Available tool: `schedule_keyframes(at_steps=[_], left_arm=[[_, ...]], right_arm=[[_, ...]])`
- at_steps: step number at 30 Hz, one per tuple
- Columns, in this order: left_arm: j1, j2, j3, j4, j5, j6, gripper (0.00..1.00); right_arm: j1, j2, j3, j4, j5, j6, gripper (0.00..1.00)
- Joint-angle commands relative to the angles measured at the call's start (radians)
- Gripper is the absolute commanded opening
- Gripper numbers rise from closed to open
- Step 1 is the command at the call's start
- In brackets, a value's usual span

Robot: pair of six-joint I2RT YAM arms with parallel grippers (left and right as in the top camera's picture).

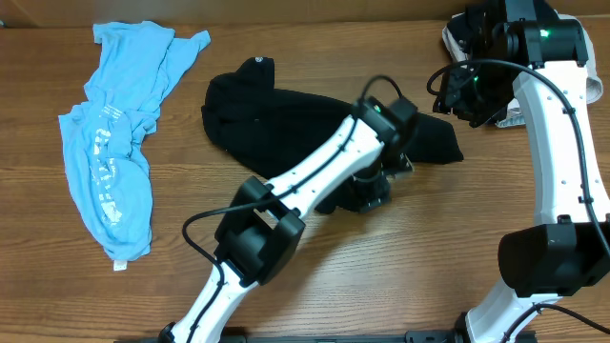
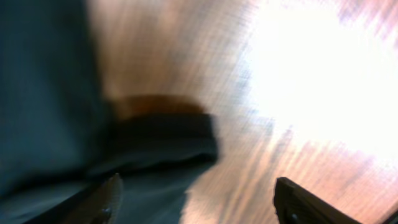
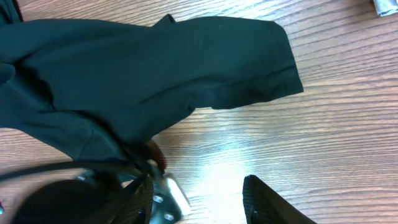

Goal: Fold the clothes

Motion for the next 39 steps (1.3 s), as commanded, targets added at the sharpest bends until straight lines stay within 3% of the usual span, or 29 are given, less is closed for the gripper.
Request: schedule_keyframes(at_steps=[1, 9, 12, 14, 18, 19, 20, 26, 34, 39], left_arm=[[-0.049, -0.001, -0.059, 0.002, -0.001, 0.024, 0.75], [-0.081, -0.001, -0.184, 0.148, -0.219, -0.092, 0.7], [-0.078, -0.001, -0.214, 0.194, -0.317, -0.15, 0.5], [-0.077, -0.001, -0.216, 0.214, -0.348, -0.17, 0.47], [-0.077, -0.001, -0.216, 0.231, -0.352, -0.169, 0.2], [-0.077, -0.001, -0.216, 0.231, -0.358, -0.169, 0.07], [-0.077, -0.001, -0.215, 0.23, -0.367, -0.17, 0.04], [-0.052, -0.009, -0.094, 0.129, -0.433, -0.276, 0.04], [0.117, -0.016, 0.457, -0.189, -0.346, -0.334, 0.04], [0.238, -0.016, 0.616, -0.296, -0.304, -0.337, 0.04]], right_arm=[[-0.003, -0.032, 0.02, 0.002, 0.011, -0.003, 0.5], [-0.003, -0.032, 0.02, 0.002, 0.011, -0.003, 0.5], [-0.003, -0.032, 0.02, 0.002, 0.011, -0.003, 0.5], [-0.003, -0.032, 0.02, 0.003, 0.011, -0.003, 0.5], [-0.003, -0.032, 0.02, 0.002, 0.011, -0.003, 0.5], [-0.003, -0.032, 0.021, 0.002, 0.011, -0.004, 0.5], [-0.003, -0.032, 0.021, 0.002, 0.011, -0.003, 0.5], [-0.003, -0.032, 0.02, 0.003, 0.011, -0.003, 0.5], [-0.008, -0.032, 0.02, -0.001, 0.011, -0.003, 0.51], [-0.008, -0.032, -0.011, 0.003, -0.005, -0.003, 0.54]])
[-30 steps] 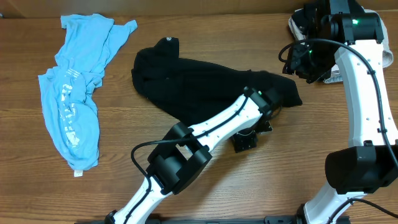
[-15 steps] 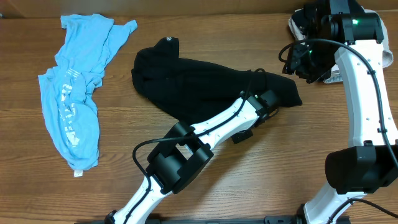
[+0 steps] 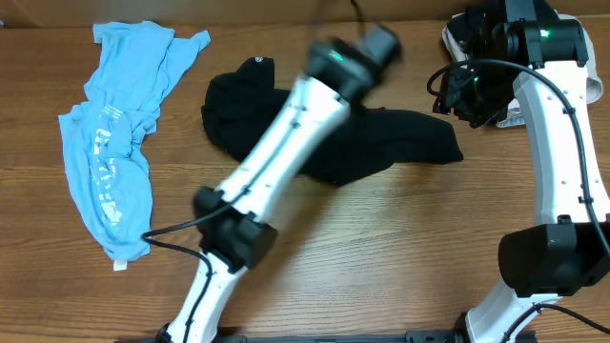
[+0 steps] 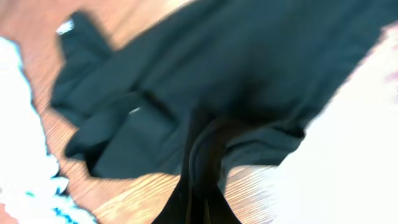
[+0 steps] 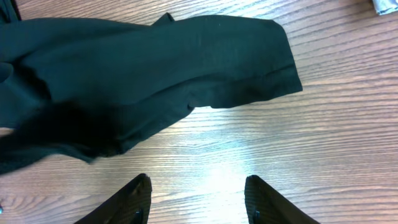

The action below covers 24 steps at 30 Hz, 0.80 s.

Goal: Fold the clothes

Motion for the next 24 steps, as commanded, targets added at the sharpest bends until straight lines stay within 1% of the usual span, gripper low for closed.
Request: schedule_keyframes(at_steps=[1, 7, 13, 15, 16, 20, 24], left_arm=[[0.093, -0.013, 0.095, -0.06, 0.046, -0.032, 0.04], [0.179, -0.014, 0.099, -0.062, 0.063, -0.047, 0.04], [0.196, -0.014, 0.099, -0.062, 0.074, -0.05, 0.04], [0.196, -0.014, 0.099, -0.062, 0.063, -0.05, 0.04], [0.196, -0.014, 0.099, -0.062, 0.058, -0.05, 0.04], [0.196, -0.014, 0.099, -0.062, 0.038, -0.05, 0.04], [0.196, -0.014, 0.099, -0.062, 0.038, -0.05, 0.04]], right_arm=[[-0.008, -0.032, -0.028, 0.01, -0.01, -0.003, 0.54], [-0.008, -0.032, -0.158, 0.08, -0.05, -0.003, 0.54], [-0.008, -0.032, -0.316, 0.184, -0.08, -0.003, 0.54], [-0.008, -0.032, -0.403, 0.261, -0.076, 0.0, 0.54], [-0.008, -0.032, -0.433, 0.288, -0.061, 0.009, 0.54], [-0.009, -0.032, -0.555, 0.409, 0.085, 0.126, 0.54], [-0.01, -0.032, -0.664, 0.553, 0.161, 0.211, 0.54]])
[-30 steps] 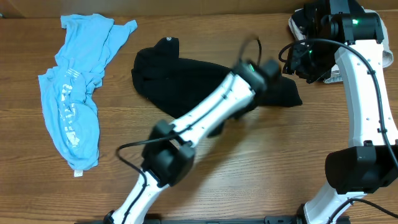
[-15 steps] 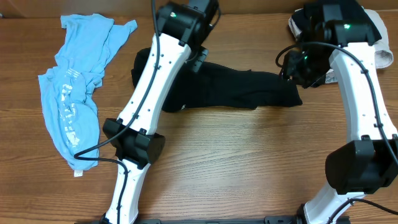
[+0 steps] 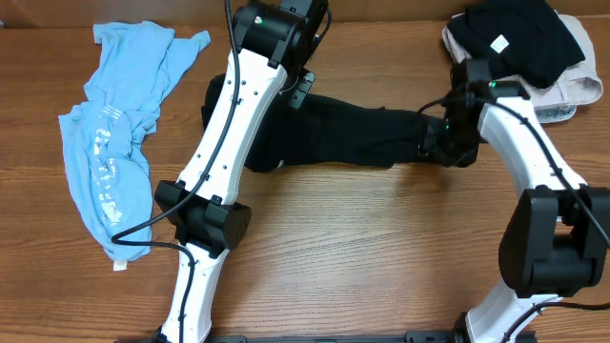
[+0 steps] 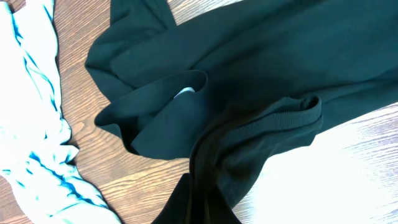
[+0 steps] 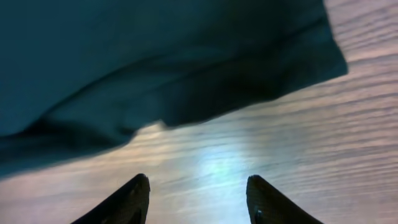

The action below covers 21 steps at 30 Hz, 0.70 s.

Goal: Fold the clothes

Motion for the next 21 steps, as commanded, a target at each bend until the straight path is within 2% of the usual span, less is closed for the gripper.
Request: schedule_keyframes(at_steps=[1, 5, 10, 21], left_arm=[[0.003, -0.011, 0.018, -0.002, -0.014, -0.02, 0.04], [0.003, -0.011, 0.018, -0.002, -0.015, -0.019, 0.04], [0.003, -0.011, 0.018, -0.002, -0.033, -0.02, 0.04], [0.004, -0.011, 0.018, 0.008, -0.041, -0.02, 0.04]], right_arm=[[-0.009, -0.027, -0.089, 0.1, 0.124, 0.124, 0.54], [-0.02, -0.027, -0.151, 0.219, 0.185, 0.189, 0.54], [-0.055, -0.027, -0.201, 0.331, 0.184, 0.191, 0.54], [-0.092, -0.024, -0.212, 0.413, 0.139, 0.19, 0.59]])
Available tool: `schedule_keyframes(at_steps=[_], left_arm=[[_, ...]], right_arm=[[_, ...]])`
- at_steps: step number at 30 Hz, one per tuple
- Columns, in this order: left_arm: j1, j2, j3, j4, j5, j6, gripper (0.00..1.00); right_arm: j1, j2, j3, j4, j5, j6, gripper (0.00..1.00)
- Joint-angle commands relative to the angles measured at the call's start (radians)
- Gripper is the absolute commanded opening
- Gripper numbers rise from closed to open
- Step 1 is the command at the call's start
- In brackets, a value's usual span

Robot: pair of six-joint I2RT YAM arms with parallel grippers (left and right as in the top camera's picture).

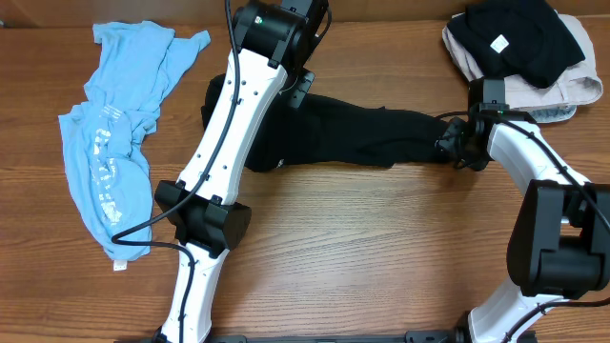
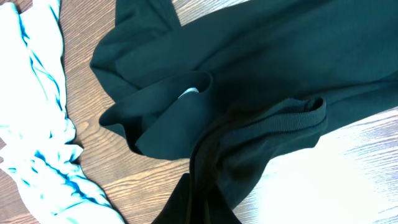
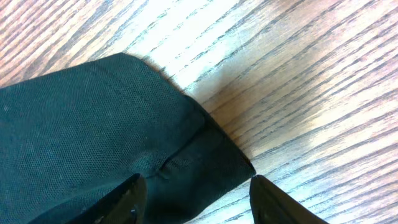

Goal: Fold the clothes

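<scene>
A black garment lies stretched out across the middle of the table. My left gripper is raised over its back left part, and in the left wrist view my left gripper is shut on a pinched-up fold of the black garment. My right gripper is low at the garment's right end. In the right wrist view my right gripper is open, its fingers standing either side of the hemmed corner of the black garment.
A crumpled light blue shirt lies at the far left, its edge also showing as the blue shirt in the left wrist view. A stack of folded clothes, black on beige, sits at the back right corner. Wooden table.
My right gripper has moved down and slightly right, from over the garment's right part to astride its hemmed end, still open. The left gripper holds the same fold in the same place.
My left gripper was open, low at the black garment's front edge, with the right arm up by the back right stack. Then the left was shut on a fold and raised toward the back. The garment then lay stretched out, and the right gripper now stands at its right end.
</scene>
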Motion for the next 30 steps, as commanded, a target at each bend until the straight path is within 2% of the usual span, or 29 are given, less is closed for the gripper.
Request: schedule_keyframes(at_steps=[1, 3, 5, 7, 16, 19, 21, 26, 30], left_arm=[[0.004, -0.011, 0.018, 0.006, -0.024, -0.02, 0.04], [0.004, -0.011, 0.018, 0.008, -0.024, -0.02, 0.04], [0.004, -0.011, 0.018, 0.01, -0.024, -0.019, 0.04], [0.004, -0.011, 0.018, 0.01, -0.025, -0.019, 0.04], [0.004, -0.011, 0.018, 0.011, -0.025, -0.019, 0.04], [0.005, -0.011, 0.018, 0.013, -0.033, -0.018, 0.04], [0.005, -0.011, 0.018, 0.016, -0.059, -0.019, 0.04], [0.005, -0.011, 0.018, 0.029, -0.125, -0.021, 0.04], [0.014, -0.012, 0.019, 0.048, -0.166, -0.042, 0.04]], right_arm=[[0.0, -0.021, -0.01, 0.006, -0.013, 0.008, 0.59], [0.0, -0.006, -0.01, 0.007, -0.013, 0.008, 0.64], [0.0, 0.014, -0.01, 0.01, -0.027, 0.008, 0.74], [0.0, 0.038, -0.01, 0.011, -0.04, 0.009, 0.78], [0.0, 0.135, -0.01, 0.01, -0.048, 0.009, 0.8], [0.0, 0.144, -0.01, 0.008, -0.055, 0.009, 0.73], [0.0, 0.144, -0.009, 0.008, -0.066, 0.009, 0.61], [-0.002, 0.144, 0.013, -0.007, -0.106, 0.008, 0.42], [-0.002, 0.141, 0.082, -0.071, -0.106, -0.005, 0.38]])
